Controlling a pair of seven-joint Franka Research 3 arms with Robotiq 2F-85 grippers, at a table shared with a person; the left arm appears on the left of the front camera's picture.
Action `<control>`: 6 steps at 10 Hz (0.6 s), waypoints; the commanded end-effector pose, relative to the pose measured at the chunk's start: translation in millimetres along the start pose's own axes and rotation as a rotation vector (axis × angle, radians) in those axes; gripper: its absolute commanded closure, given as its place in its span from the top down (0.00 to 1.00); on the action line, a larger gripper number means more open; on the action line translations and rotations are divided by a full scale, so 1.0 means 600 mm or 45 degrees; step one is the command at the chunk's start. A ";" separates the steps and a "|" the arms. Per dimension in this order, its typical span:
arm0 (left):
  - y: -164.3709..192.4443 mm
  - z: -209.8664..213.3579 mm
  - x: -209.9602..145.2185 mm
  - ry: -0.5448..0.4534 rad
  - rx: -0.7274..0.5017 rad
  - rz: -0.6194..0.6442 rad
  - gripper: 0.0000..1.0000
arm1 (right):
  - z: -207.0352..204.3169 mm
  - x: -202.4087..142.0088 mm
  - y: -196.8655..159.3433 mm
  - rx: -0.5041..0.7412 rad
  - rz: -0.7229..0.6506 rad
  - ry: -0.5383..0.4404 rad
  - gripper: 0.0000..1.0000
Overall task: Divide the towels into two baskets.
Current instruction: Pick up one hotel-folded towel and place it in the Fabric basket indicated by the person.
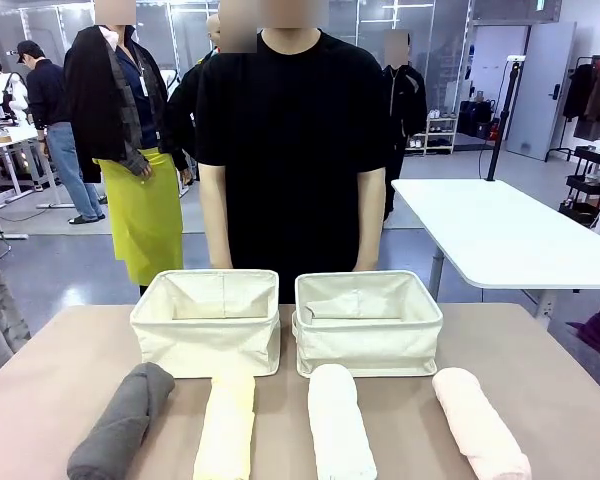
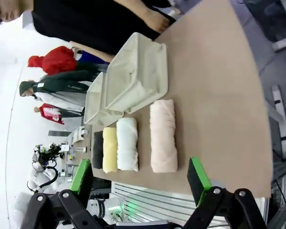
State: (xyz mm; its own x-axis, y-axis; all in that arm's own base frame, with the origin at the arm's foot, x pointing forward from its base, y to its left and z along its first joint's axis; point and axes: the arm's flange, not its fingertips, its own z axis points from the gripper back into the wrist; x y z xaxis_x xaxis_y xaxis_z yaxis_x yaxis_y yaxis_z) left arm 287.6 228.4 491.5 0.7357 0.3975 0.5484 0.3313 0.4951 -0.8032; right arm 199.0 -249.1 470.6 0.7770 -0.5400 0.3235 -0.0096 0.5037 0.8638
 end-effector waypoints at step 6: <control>0.000 0.008 -0.001 -0.023 -0.001 -0.004 1.00 | 0.025 -0.010 -0.006 -0.019 -0.006 -0.042 1.00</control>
State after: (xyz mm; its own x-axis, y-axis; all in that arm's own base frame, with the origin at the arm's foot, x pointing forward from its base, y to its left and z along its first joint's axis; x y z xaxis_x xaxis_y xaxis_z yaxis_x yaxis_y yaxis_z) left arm 285.7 230.3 491.0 0.7302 0.4066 0.5491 0.3181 0.5090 -0.7998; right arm 185.4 -259.6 469.5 0.7557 -0.5673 0.3273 0.0148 0.5144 0.8574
